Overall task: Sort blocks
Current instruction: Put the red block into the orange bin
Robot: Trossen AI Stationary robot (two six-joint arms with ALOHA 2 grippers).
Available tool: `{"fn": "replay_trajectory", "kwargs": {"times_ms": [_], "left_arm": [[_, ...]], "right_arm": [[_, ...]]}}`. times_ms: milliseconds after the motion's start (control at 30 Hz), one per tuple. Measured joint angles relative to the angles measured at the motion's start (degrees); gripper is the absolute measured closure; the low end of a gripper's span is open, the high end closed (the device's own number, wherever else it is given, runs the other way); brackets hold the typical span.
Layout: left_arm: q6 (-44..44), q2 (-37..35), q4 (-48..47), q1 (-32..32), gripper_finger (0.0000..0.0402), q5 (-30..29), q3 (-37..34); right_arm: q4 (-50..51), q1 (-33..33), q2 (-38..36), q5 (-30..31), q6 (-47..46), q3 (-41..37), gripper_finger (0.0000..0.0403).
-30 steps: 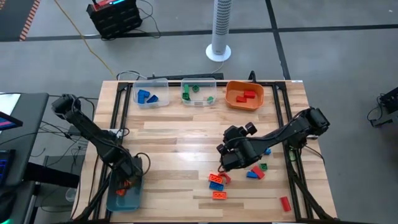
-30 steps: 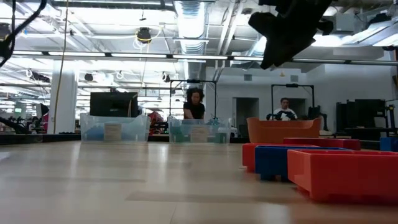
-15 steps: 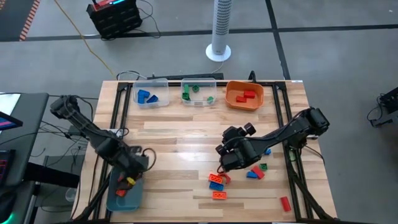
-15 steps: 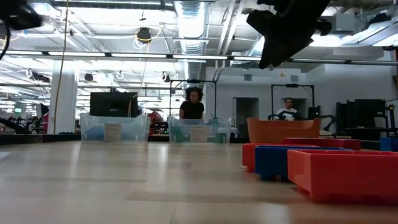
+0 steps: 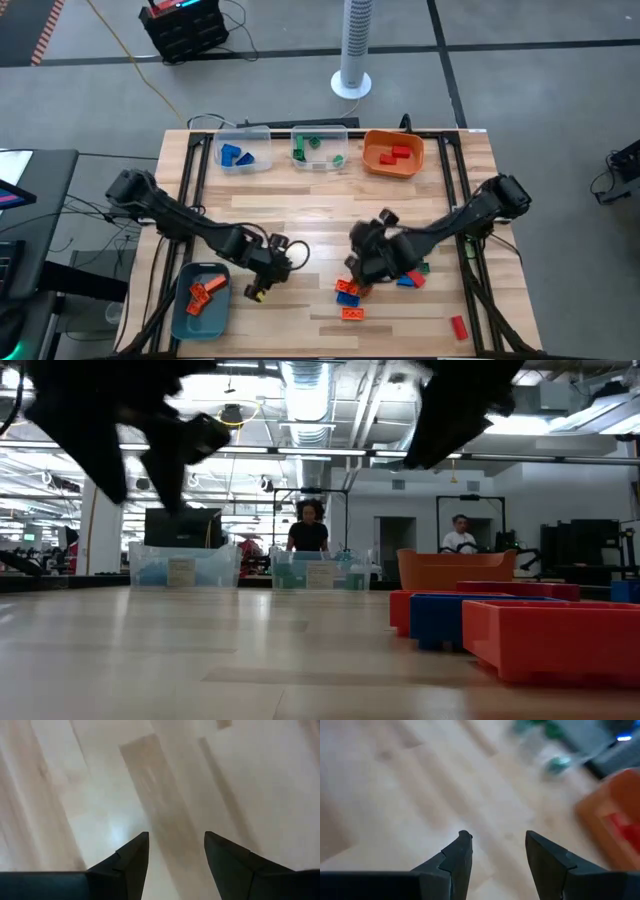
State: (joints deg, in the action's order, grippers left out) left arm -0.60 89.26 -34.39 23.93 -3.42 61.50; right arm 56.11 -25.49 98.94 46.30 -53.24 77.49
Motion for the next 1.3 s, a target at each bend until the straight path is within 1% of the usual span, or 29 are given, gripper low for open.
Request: {"fn": "replay_trajectory", "kwargs": {"times_ms": [100,167,267,333,400,533,633,733,867,1067,1300], "left_arm": [[4.1,2.5,2.7,-0.8,0.0217,-4.6,0.0],[6.9,3.5,4.1,-1.0,0.0217,-8.0,0.0],[10.7,3.4,11.3,-1.0,0.0217,-11.6,-2.3],[12.8,3.2,17.0,-1.2,0.0217,-11.7,-4.3],[14.4,3.2,21.3,-1.6,0.0217,-11.7,-6.1],[15.1,3.2,22.1,-2.6,0.0217,-11.7,-7.6],[15.2,3.1,22.4,-2.9,0.0217,-11.6,-8.8],[15.9,2.5,24.8,-3.0,0.0217,-11.5,-11.2],[16.3,1.3,28.5,-3.9,0.0217,-10.9,-14.7],[16.3,-3.1,35.3,-5.7,0.0217,-8.8,-19.8],[16.3,-9.4,36.8,-8.8,0.0217,-8.9,-24.3]], "right_arm": [[-0.1,-3.6,0.0,-3.0,-1.0,0.0,0.0211],[1.2,-5.8,0.0,-5.0,-5.1,0.0,0.0209],[1.6,-8.1,0.0,-7.6,-12.6,0.0,0.0204],[-0.5,-8.1,0.9,-11.2,-15.9,0.0,0.0201],[-3.2,-7.4,2.9,-15.2,-16.1,0.0,0.0199],[-4.5,-5.4,6.7,-24.0,-17.0,-0.1,0.0198],[-4.8,-4.4,8.2,-28.2,-17.3,0.0,0.0198],[-6.2,-4.3,8.3,-29.8,-17.3,0.0,0.0198],[-7.9,-4.4,8.3,-33.8,-17.6,0.0,0.0198],[-6.5,-4.3,9.4,-36.5,-19.4,0.0,0.0198],[-6.6,-3.1,11.3,-38.8,-18.8,0.0,0.0198]]}}
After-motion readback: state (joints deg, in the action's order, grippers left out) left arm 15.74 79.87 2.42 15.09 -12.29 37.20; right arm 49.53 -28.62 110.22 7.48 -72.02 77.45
